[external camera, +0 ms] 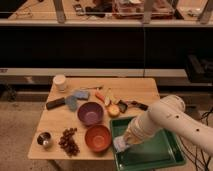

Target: Wipe red bowl with towel

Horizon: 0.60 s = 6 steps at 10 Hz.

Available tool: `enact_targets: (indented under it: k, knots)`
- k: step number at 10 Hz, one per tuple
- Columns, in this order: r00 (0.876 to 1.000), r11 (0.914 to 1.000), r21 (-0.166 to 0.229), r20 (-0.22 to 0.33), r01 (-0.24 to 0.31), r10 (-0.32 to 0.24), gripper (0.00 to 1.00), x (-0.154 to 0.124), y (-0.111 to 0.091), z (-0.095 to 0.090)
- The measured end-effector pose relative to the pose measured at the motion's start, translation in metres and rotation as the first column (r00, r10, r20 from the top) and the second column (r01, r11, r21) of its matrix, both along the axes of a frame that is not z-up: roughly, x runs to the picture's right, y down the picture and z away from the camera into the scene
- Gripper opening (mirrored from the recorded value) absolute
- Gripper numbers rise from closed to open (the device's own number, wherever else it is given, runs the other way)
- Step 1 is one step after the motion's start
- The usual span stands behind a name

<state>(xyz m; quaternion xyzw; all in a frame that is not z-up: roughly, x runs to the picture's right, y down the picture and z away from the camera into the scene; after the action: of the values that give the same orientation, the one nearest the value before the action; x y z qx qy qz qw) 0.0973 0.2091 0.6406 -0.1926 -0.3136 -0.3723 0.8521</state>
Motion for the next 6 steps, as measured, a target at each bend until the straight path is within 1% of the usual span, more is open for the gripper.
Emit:
enact_targets:
  k: [2, 3, 5, 6]
  knots:
    - [0.998, 1.0, 0.0, 0.055, 0.001, -0.001, 0.0, -0.025, -0.005, 0.003]
    - [0.995, 0.9999, 0.002, 0.103, 0.011, -0.012, 0.0, -0.052, -0.008, 0.002]
    - [0.987, 0.9993, 0.01, 0.154, 0.035, -0.036, 0.0, -0.084, -0.01, -0.002]
    - [0.982, 0.9983, 0.011, 0.18, 0.056, -0.058, 0.0, -0.102, -0.009, -0.003]
